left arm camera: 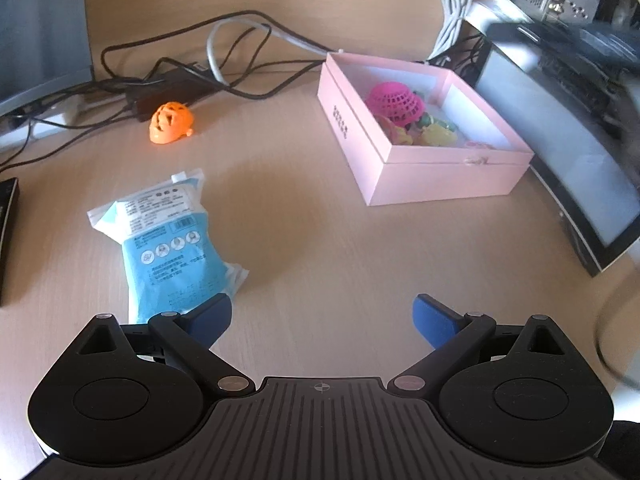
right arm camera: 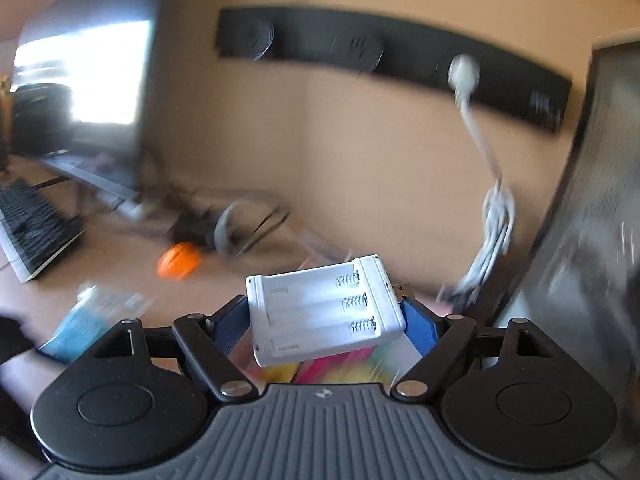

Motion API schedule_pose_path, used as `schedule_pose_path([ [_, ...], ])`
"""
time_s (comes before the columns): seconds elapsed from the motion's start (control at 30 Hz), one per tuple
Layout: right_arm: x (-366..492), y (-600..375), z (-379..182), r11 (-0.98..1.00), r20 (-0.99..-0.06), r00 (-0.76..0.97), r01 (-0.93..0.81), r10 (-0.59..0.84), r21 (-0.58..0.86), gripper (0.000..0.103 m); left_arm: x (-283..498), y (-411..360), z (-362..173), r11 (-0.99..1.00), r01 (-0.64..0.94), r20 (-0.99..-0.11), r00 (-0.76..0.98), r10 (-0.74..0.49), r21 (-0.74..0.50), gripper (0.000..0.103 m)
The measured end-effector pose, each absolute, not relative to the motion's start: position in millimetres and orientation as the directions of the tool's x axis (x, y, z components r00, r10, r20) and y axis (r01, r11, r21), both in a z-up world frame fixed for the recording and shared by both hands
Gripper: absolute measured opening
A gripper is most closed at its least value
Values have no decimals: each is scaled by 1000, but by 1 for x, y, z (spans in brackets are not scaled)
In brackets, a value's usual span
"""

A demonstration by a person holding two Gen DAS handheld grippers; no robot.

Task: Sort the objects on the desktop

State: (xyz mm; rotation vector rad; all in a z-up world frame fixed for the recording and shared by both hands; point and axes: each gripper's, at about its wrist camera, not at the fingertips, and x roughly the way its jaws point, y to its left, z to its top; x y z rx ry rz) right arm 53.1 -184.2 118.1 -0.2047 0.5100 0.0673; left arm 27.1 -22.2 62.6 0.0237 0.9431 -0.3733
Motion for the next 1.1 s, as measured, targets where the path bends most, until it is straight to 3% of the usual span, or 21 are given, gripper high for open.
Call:
schedule_pose_path([
  [0.07,81,-189,114,978,-495,868,-124,27,-165,92,25,-18,64,938,317,-784,543,-300,-140,100],
  [0.27,135,-197,111,996,-550,831,-81,83,28,92,23,10,70,974,215,-737,646,-198,-73,101],
  [0.5,201,-103,63,954,-663,706,-298,250,42,92,42,43,62,998,58,-744,666,-60,-29,101],
  [0.63,244,-48,20,940,-726,622,-327,293,99,91,50,63,58,1000,7,-755,656,-23,-24,101],
  [0.83,285,1,-17,932,-782,570,-360,252,37,73,50,73,55,987,103,-744,648,-162,-125,101],
  [0.87,288,3,-22,932,-796,555,-361,241,30,58,53,72,54,987,107,-747,644,-164,-124,101],
  [0.97,285,-2,-23,930,-810,527,-362,258,60,46,63,68,50,988,104,-762,629,-155,-116,101],
  [1.07,267,-16,-13,928,-805,525,-363,276,82,22,75,63,47,987,109,-774,613,-159,-116,101],
  [1.1,259,-25,-7,932,-800,530,-350,282,97,21,79,61,46,987,113,-776,610,-156,-110,101],
])
